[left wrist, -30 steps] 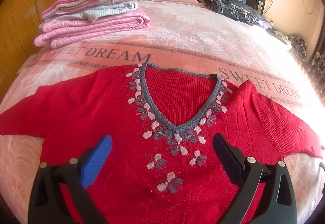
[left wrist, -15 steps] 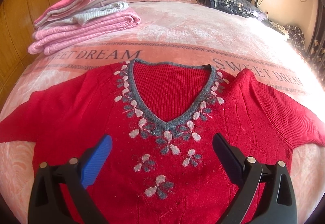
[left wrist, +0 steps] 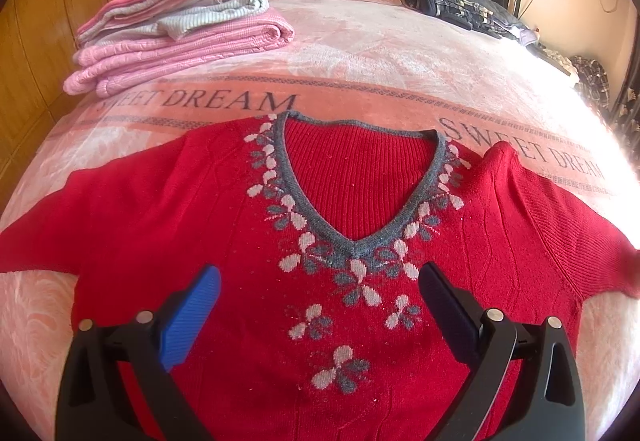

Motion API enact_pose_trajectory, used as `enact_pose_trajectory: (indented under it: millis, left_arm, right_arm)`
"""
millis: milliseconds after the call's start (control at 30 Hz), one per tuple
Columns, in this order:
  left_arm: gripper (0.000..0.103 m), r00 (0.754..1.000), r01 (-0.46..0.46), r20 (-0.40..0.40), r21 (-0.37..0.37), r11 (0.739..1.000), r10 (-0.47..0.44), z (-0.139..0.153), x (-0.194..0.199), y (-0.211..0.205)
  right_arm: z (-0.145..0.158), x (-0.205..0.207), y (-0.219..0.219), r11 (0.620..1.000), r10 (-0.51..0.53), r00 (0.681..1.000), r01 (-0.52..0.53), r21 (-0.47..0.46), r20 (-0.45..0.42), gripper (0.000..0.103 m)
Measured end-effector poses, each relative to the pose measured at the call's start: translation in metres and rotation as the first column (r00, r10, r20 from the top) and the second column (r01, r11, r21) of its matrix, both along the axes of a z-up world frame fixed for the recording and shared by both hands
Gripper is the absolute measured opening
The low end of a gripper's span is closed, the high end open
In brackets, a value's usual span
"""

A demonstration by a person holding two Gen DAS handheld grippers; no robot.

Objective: Fold small clothes
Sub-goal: 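Lift the sleeve with the right tool and fold it across the sweater body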

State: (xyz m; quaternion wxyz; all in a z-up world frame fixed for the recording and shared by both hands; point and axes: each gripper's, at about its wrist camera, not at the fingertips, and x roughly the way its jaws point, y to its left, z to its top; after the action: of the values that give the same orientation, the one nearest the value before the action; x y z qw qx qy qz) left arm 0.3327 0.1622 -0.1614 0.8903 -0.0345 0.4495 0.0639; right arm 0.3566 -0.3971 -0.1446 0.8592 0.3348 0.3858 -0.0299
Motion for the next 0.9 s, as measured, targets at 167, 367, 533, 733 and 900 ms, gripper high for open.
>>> enact_pose_trajectory:
  millis: [167, 367, 533, 733, 900]
  left_arm:
    - [0.099, 1.0, -0.02, -0.012, -0.007, 1.0, 0.02, -0.001, 0.001, 0.017]
    - [0.099, 0.999, -0.04, -0.022, -0.03, 0.999, 0.039, -0.002, 0.002, 0.037]
    - [0.099, 0.999, -0.045, -0.027, -0.042, 0.998, 0.044, -0.003, 0.002, 0.045]
    - [0.099, 0.999, -0.044, -0.031, -0.058, 0.997, 0.042, -0.004, 0.002, 0.043]
    - [0.099, 0.998, 0.004, -0.059, -0.125, 0.992, -0.011, -0.01, 0.005, 0.028]
  right_arm:
    - [0.003, 0.033, 0.098, 0.979, 0.203, 0.979, -0.203, -0.032, -0.01, 0.003]
    - [-0.004, 0.053, 0.19, 0.925, 0.376, 0.925, -0.378, -0.047, -0.044, 0.003]
    - [-0.009, 0.052, 0.245, 0.873, 0.482, 0.874, -0.485, -0.055, -0.051, 0.003]
    - [-0.019, 0.053, 0.291, 0.796, 0.605, 0.795, -0.605, 0.009, -0.039, 0.01]
    - [-0.014, 0.046, 0.297, 0.776, 0.631, 0.775, -0.631, -0.003, -0.028, 0.051]
